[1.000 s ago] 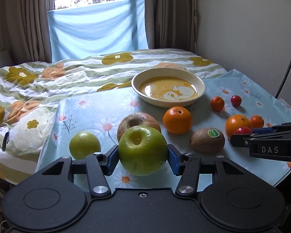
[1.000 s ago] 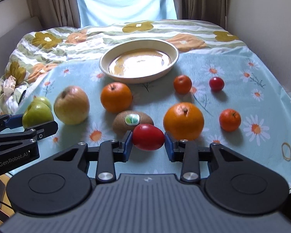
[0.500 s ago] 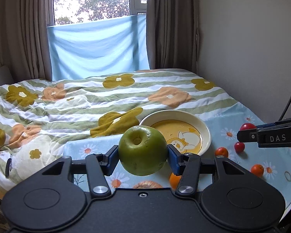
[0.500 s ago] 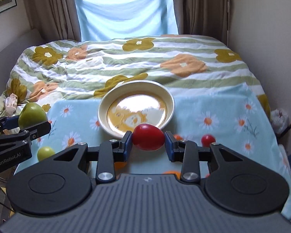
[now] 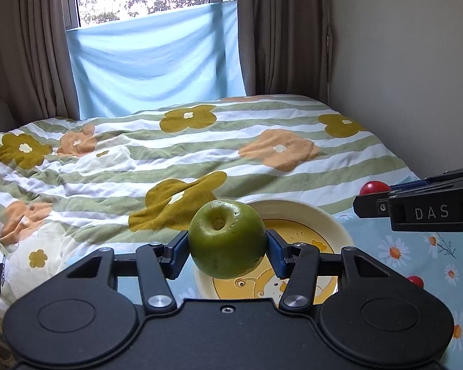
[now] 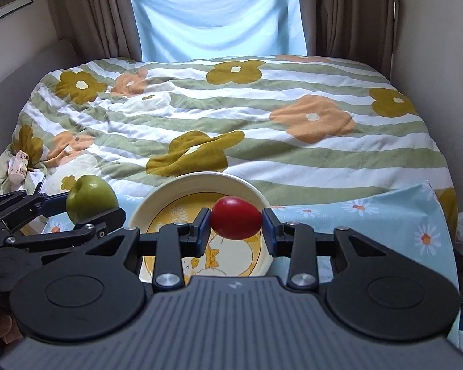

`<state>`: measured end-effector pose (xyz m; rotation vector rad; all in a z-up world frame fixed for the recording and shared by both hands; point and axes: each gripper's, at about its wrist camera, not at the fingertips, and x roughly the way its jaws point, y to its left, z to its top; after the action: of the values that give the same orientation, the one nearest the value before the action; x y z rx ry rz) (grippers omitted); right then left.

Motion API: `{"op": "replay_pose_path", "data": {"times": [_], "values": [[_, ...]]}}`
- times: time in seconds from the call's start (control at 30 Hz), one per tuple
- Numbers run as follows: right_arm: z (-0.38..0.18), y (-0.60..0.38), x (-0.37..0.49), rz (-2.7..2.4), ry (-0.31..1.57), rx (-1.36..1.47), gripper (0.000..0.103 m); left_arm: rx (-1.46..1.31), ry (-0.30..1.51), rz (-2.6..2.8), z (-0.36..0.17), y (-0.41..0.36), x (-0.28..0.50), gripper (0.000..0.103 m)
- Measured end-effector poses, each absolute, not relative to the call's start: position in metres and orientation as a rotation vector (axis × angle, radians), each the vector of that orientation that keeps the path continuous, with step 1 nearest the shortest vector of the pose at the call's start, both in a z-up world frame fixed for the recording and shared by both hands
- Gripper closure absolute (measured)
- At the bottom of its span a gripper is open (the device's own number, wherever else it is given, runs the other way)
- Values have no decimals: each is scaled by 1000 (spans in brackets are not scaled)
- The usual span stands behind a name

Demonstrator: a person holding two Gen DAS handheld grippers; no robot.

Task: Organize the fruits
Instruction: 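Carry both fruits to the white bowl while the left tool releases the apple inside, then lower the red tomato into the white bowl and open the right tool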

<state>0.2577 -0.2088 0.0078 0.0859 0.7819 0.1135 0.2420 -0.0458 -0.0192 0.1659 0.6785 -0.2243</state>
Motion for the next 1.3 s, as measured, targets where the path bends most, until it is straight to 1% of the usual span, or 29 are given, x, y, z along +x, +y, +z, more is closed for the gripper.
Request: {"op": "replay_pose_path", "data": {"times": [0.37,0.63,0.67,0.7,0.77,1.1,1.3], "values": [[-36,-239,333,148,859,80,53,237,767,-199,-79,-89,310,46],[-49,-252,353,156,885,84,53,272,800,-201,-99,-105,328,45],[-49,-252,353,157,885,84,53,280,784,-198,-97,-106,327,35],[-49,-253,355,158,884,85,53,289,762,-194,-95,-107,325,19],[-49,-254,356,161,882,87,53,285,728,-194,-88,-106,322,10],[-38,-240,354,204,864,77,53,218,720,-141,-59,-66,302,9],[-45,-214,354,253,873,24,53,172,717,-91,-44,-35,285,9]]}}
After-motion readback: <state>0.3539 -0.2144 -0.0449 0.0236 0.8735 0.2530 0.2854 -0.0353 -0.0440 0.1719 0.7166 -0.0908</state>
